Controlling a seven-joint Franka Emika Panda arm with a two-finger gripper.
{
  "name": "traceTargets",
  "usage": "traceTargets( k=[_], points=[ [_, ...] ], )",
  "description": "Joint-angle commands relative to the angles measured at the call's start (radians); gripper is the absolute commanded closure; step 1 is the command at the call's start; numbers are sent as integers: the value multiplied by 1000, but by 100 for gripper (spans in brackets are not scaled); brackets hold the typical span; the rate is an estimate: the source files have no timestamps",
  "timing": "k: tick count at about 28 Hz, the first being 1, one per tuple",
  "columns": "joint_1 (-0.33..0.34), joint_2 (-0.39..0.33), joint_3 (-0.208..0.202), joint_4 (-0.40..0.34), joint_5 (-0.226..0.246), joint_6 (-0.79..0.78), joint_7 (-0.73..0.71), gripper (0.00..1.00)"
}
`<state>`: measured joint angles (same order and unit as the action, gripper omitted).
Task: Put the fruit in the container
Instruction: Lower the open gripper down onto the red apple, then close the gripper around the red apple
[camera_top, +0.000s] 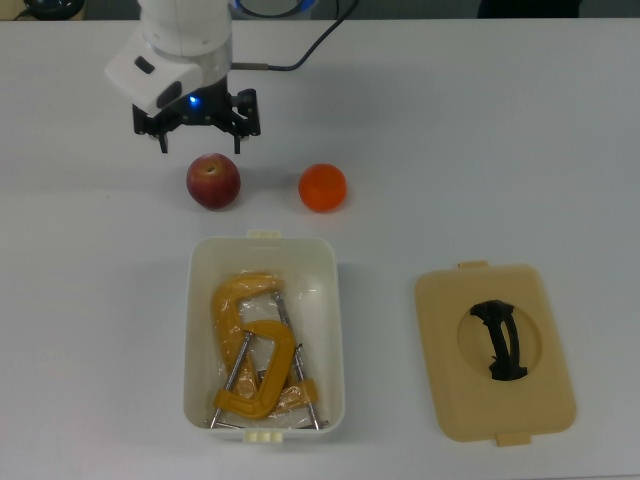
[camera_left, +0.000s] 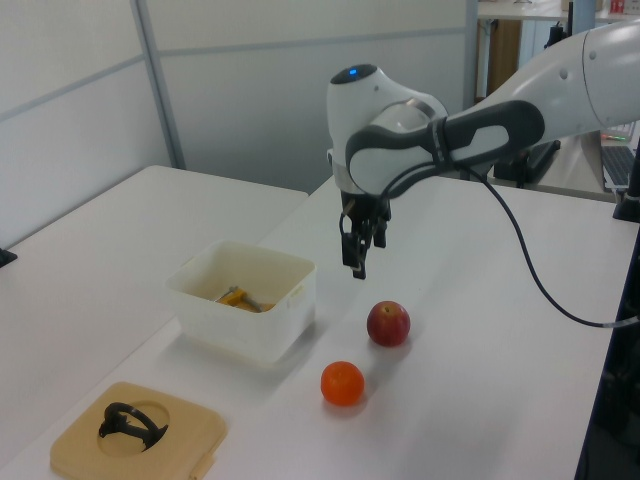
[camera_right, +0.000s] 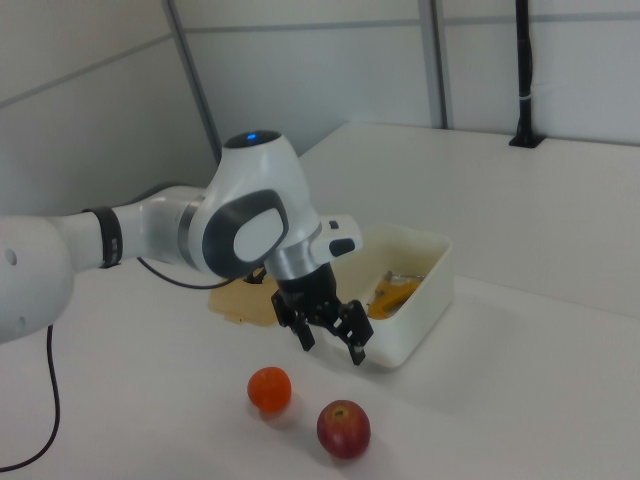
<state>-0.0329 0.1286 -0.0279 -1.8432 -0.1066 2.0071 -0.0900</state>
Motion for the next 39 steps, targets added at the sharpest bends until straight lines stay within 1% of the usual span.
traceTargets(
  k=[1,5,10,17,21,22,26,27,32,33,34,36,37,38,39],
  points=[
    [25,-38,-1,-134,-4,132,-13,0],
    [41,-20,-1,-171,-8,199,-13,0],
    [42,14,-1,-174,-33,202,-20,0],
    [33,49,-3,-172,-110,200,-22,0],
    [31,66,-4,-171,-137,200,-22,0],
    [31,78,-4,-171,-153,199,-22,0],
    [31,94,-4,-172,-169,197,-22,0],
    [31,100,-4,-174,-180,193,-20,0],
    [30,115,-4,-177,-196,187,-22,0],
    [30,115,-4,-179,-199,186,-22,3],
    [30,115,-4,-180,-202,186,-22,17],
    [30,114,-4,-179,-200,185,-22,49],
    [30,112,-4,-176,-200,176,-22,70],
    [30,111,-4,-174,-200,165,-22,78],
    [30,109,-4,-171,-197,154,-22,85]
  ],
)
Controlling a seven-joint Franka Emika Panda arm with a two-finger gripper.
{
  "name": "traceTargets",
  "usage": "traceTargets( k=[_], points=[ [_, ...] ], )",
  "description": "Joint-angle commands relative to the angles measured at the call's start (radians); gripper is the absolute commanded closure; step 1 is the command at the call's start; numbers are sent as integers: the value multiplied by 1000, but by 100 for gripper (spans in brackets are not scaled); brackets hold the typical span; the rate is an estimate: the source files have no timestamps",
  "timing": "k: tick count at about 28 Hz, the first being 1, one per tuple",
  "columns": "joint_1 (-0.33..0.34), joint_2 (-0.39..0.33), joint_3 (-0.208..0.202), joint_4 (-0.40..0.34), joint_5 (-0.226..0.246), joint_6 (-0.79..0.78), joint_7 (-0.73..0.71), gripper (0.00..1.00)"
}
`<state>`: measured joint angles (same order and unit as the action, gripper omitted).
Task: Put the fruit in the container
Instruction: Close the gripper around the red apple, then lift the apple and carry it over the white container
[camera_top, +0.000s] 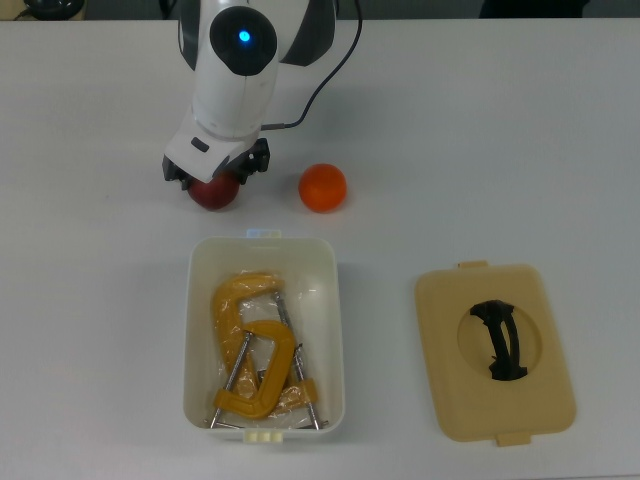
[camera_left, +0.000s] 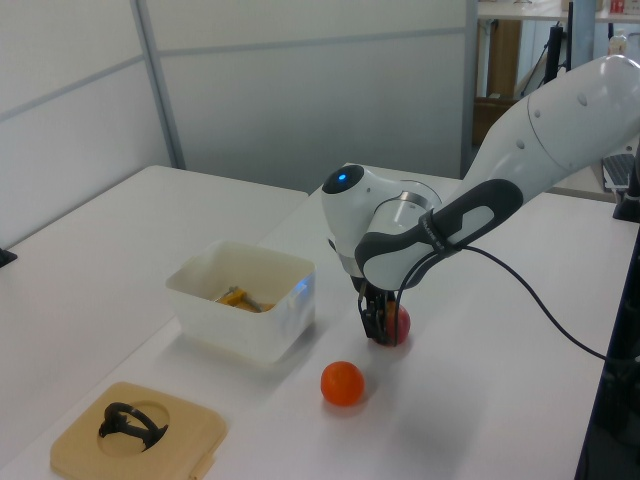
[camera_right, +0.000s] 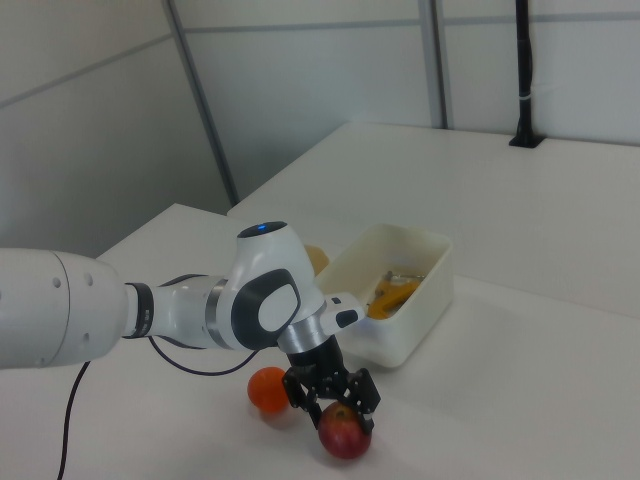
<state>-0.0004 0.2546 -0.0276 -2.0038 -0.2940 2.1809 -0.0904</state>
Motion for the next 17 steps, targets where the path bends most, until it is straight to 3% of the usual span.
traceTargets(
  k=[1,6,8,13,17],
  points=[
    [-3,-20,-5,-7,-7,-30,-22,89],
    [-1,-29,-5,60,32,-59,-11,91],
    [-1,-29,-5,123,100,-78,-11,91],
    [-3,-25,-5,255,206,-82,-9,87],
    [-3,-21,-5,309,269,-73,-2,87]
  ],
)
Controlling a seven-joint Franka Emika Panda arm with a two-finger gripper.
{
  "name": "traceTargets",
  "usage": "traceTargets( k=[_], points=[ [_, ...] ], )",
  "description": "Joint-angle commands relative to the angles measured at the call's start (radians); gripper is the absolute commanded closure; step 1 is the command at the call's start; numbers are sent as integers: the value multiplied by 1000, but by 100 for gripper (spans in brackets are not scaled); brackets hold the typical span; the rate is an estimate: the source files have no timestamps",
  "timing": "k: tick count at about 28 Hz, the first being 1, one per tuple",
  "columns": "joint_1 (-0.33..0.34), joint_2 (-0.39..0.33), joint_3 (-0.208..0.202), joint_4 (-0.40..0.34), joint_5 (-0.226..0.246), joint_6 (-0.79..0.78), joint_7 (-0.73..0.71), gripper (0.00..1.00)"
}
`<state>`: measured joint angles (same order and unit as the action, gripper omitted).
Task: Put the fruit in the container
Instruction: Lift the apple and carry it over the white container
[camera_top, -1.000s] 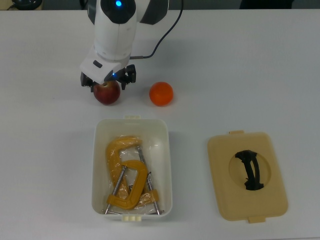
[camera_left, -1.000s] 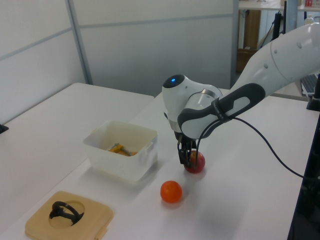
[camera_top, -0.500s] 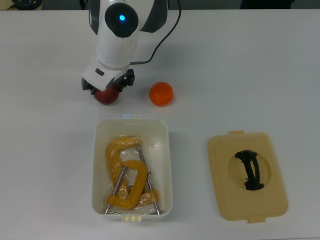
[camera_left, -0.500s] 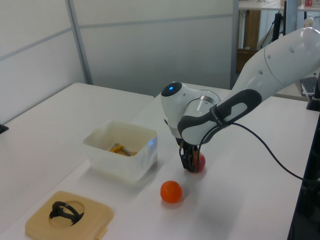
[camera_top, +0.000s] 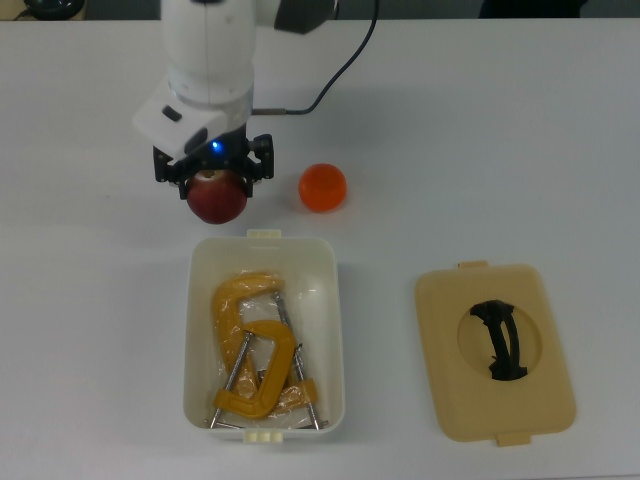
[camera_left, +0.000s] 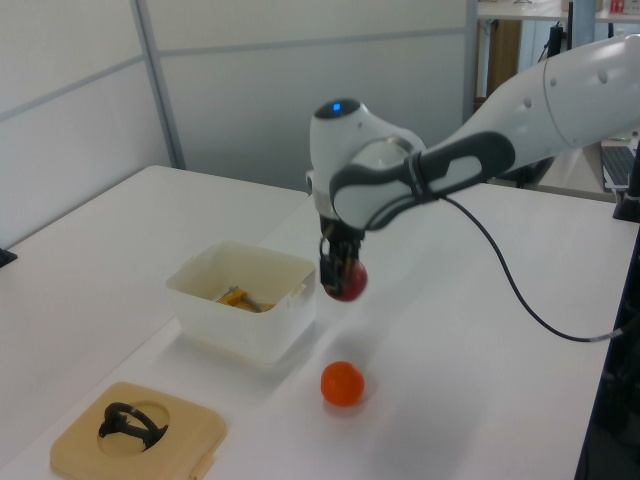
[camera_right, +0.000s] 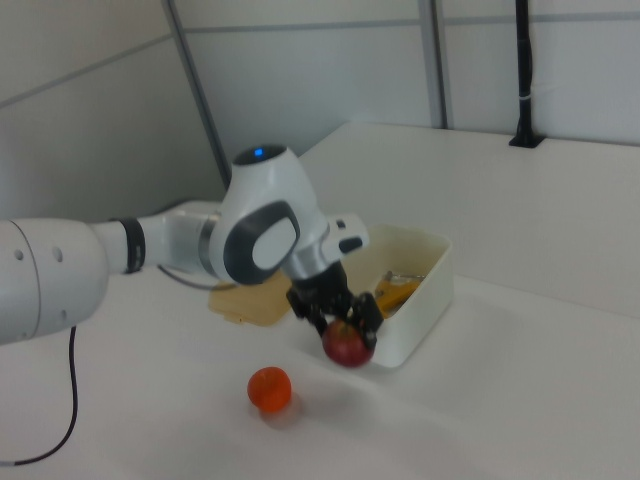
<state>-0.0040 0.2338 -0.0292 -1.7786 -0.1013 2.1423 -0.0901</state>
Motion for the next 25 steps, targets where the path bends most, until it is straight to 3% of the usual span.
traceTargets(
  k=[1,7,10,16,18,19,20,25],
  points=[
    [1,1,-3,93,90,-32,0,87],
    [6,41,-3,143,181,86,12,86],
    [10,77,-2,143,181,181,61,85],
    [13,124,-2,145,167,292,144,72],
    [13,124,-2,145,164,292,145,54],
    [15,122,-2,146,163,291,145,17],
    [16,121,-2,146,161,291,145,0],
    [26,107,-2,146,152,271,145,0]
  ],
)
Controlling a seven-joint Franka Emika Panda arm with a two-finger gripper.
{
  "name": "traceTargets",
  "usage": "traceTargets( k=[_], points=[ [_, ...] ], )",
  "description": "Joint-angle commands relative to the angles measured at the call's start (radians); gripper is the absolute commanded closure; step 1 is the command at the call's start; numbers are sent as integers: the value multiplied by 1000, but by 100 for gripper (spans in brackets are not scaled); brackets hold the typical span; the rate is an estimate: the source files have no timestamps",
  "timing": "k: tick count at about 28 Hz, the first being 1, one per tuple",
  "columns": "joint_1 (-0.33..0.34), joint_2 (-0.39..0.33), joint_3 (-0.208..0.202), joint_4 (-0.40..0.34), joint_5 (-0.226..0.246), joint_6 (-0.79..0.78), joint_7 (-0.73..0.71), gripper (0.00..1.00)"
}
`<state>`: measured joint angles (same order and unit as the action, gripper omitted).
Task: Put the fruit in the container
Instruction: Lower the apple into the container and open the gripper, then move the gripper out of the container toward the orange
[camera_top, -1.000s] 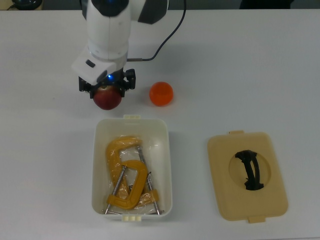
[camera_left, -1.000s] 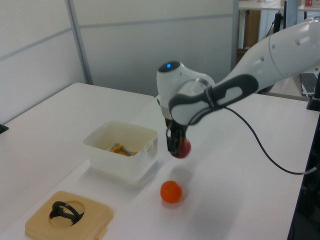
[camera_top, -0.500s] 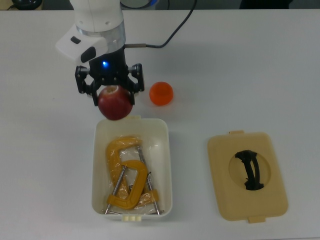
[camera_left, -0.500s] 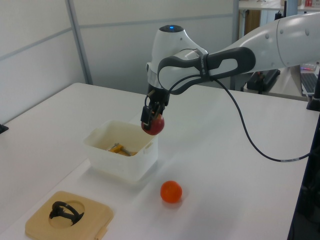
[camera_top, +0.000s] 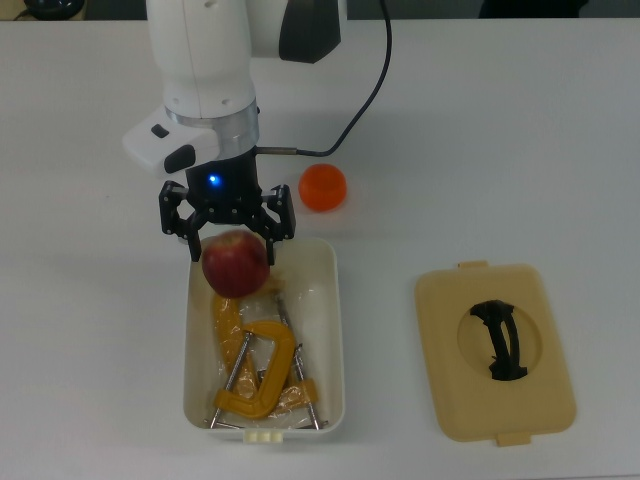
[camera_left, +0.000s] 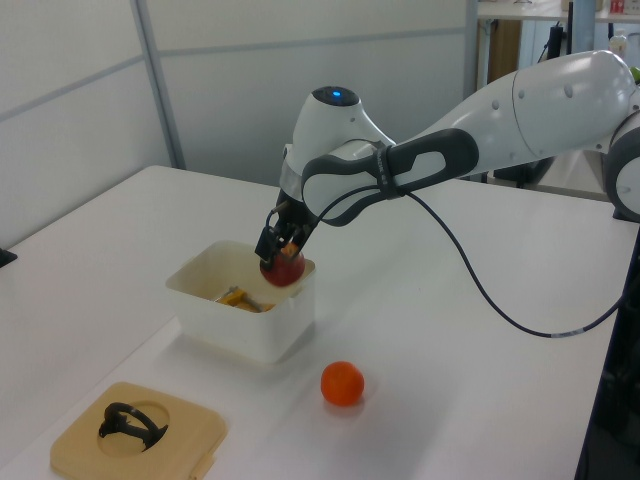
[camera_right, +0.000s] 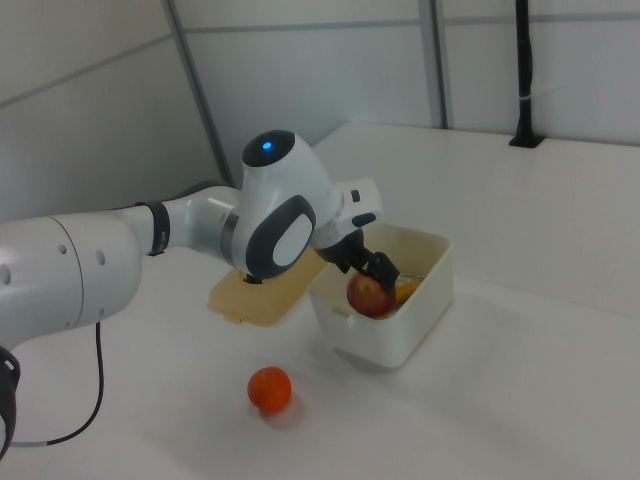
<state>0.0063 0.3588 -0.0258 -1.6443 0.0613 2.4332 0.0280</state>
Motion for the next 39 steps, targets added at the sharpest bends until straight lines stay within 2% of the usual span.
traceTargets(
  k=[1,4,10,11,14,19,28,32,35,39],
  points=[
    [15,-20,-3,12,-11,-38,27,0],
    [15,-35,-5,15,-14,-107,20,0],
    [20,-96,-3,-3,-51,-362,-62,0],
    [32,-110,-3,-12,-57,-441,-97,0],
    [52,-121,-3,-31,-58,-502,-131,0],
    [101,-152,-3,-118,-83,-508,-137,0],
    [184,-139,-3,-192,-120,-508,-129,0],
    [205,-127,-3,-203,-126,-508,-128,0],
    [221,-90,-3,-200,-152,-502,-117,0],
    [241,-41,-2,-192,-224,-493,-79,0]
  ],
)
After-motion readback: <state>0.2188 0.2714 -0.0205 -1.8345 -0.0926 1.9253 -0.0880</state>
